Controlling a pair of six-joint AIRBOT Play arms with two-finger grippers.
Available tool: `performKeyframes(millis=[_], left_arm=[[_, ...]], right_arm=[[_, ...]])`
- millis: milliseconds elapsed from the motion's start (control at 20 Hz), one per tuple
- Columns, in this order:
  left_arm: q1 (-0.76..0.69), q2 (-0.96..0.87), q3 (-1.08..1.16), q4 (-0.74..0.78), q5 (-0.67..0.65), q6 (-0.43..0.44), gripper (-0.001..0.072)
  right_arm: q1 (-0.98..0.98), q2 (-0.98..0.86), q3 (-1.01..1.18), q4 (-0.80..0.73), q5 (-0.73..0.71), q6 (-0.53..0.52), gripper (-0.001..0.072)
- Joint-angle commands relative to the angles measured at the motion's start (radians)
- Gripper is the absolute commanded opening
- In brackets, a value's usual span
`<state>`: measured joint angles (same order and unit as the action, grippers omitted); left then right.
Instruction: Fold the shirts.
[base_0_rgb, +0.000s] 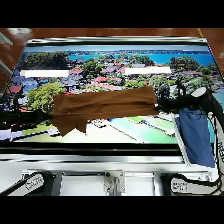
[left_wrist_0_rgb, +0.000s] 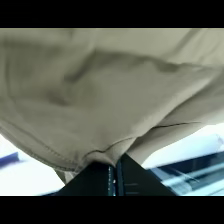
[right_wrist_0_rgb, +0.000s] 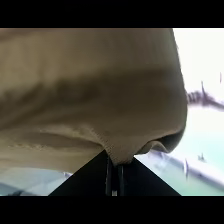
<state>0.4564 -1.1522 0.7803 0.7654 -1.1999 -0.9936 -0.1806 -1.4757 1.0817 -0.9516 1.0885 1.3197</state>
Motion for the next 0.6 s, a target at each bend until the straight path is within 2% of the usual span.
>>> performKeyframes(millis=[0,200,400,550], left_arm=[[-0.056,-0.064,0.129,-0.004,0.084,-0.042,0.0041],[-0.123,-0.272,0.345,-0.004,0.088,-0.100,0.0042],[-0.129,-0.459,0.531,-0.003,0.089,-0.158,0.0041],[-0.129,-0.560,0.616,-0.003,0.089,-0.182,0.0041]], right_arm=[[0.065,-0.048,0.135,-0.030,-0.114,0.075,0.0069],[0.105,-0.213,0.304,-0.028,-0.149,0.085,0.0070],[0.107,-0.352,0.446,-0.051,-0.192,0.146,0.0070],[0.107,-0.424,0.497,-0.051,-0.196,0.148,0.0070]])
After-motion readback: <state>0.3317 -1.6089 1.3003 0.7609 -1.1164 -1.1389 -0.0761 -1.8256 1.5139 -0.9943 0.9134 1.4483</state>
